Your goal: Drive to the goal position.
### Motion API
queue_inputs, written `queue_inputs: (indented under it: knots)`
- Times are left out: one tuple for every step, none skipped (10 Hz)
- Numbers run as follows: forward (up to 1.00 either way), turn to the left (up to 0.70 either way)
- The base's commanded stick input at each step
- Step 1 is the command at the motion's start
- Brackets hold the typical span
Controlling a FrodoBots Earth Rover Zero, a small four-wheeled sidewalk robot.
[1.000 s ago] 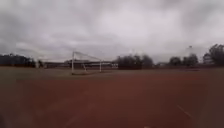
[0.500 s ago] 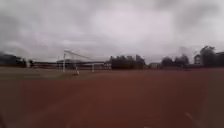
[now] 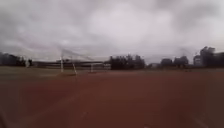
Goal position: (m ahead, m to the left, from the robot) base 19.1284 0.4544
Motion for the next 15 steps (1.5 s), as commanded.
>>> queue_inputs:
  knots:
    - [0.70,0.00]
    - [0.70,0.00]
    - [0.70,0.00]
    - [0.70,0.00]
    - [0.70,0.00]
    - [0.70,0.00]
    - [0.70,0.00]
    - [0.70,0.00]
    - [0.70,0.00]
    - [0.70,0.00]
    - [0.70,0.00]
    - [0.70,0.00]
    - [0.70,0.00]
    - [0.70,0.00]
    - [0.70,0.00]
